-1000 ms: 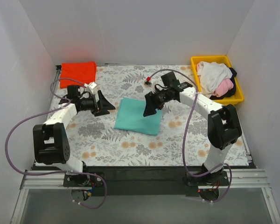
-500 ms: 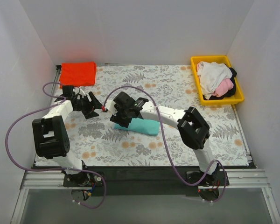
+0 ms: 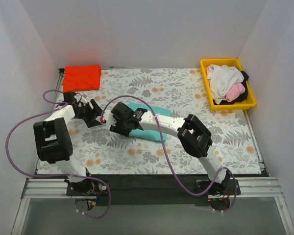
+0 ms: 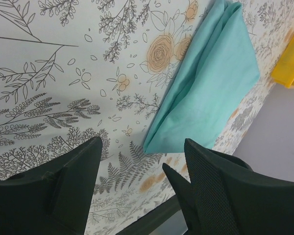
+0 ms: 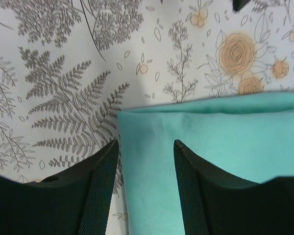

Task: Fold and stack the t-shirts
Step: Neatly place the folded tshirt to the corner

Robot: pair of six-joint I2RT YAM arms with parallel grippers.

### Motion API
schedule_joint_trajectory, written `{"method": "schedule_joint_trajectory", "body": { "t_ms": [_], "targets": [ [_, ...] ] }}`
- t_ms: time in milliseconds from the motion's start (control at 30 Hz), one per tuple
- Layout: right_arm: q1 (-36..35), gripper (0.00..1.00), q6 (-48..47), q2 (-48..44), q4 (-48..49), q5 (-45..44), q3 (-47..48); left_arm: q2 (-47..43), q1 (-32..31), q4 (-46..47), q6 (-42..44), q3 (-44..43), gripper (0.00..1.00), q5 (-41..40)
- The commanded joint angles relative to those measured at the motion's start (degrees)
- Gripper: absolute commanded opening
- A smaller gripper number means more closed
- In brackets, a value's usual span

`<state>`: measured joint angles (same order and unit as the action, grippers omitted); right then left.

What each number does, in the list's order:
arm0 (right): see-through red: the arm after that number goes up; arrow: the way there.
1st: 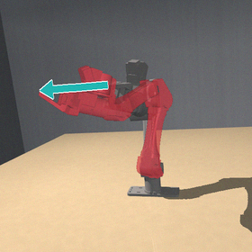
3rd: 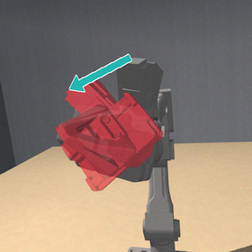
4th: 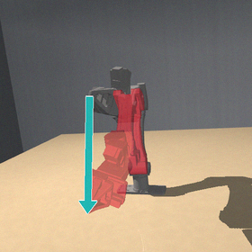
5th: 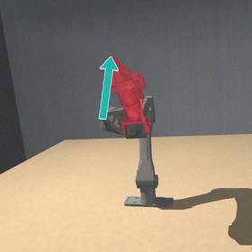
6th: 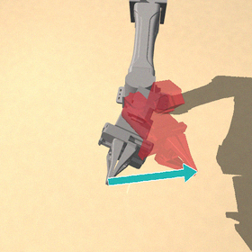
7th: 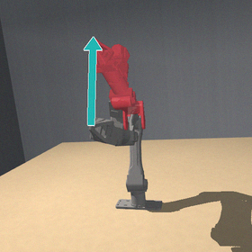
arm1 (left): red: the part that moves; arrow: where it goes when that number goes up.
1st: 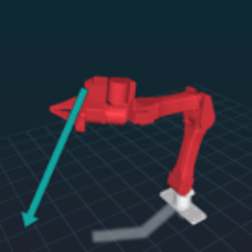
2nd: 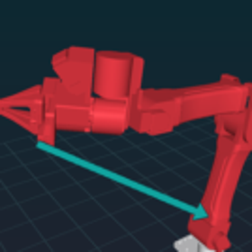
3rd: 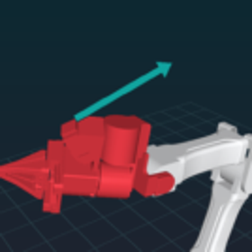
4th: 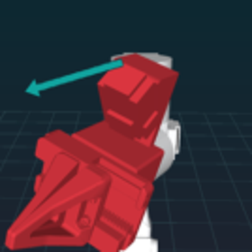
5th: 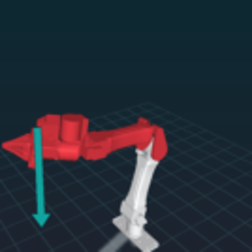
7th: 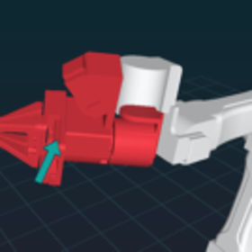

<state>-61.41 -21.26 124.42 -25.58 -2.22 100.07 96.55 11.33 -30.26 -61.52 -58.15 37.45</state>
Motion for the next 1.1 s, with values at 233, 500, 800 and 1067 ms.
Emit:
{"method": "schedule_joint_trajectory", "body": {
  "t_ms": [233,500,800,1067],
  "targets": [
    [-1.0,0.51,-0.54,4.6,4.93,0.99,1.27,1.27,0.27,-1.29,1.93,-1.79,0.67,0.6],
    [0.05,0.02,0.6,4.43,5.11,5.72,-0.93,2.41,0.27,-0.85,1.32,-1.18,0.66,2.53],
    [5.15,0.01,2.8,-5.76,8.79,16.18,-7.25,3.73,0.27,5.9,-3.25,2.16,0.71,10.61],
    [7.27,0.01,5.17,-10.16,12.14,19.97,-10.25,8.3,-4.73,16.19,-15.19,2.17,0.87,14.49]
  ]
}}
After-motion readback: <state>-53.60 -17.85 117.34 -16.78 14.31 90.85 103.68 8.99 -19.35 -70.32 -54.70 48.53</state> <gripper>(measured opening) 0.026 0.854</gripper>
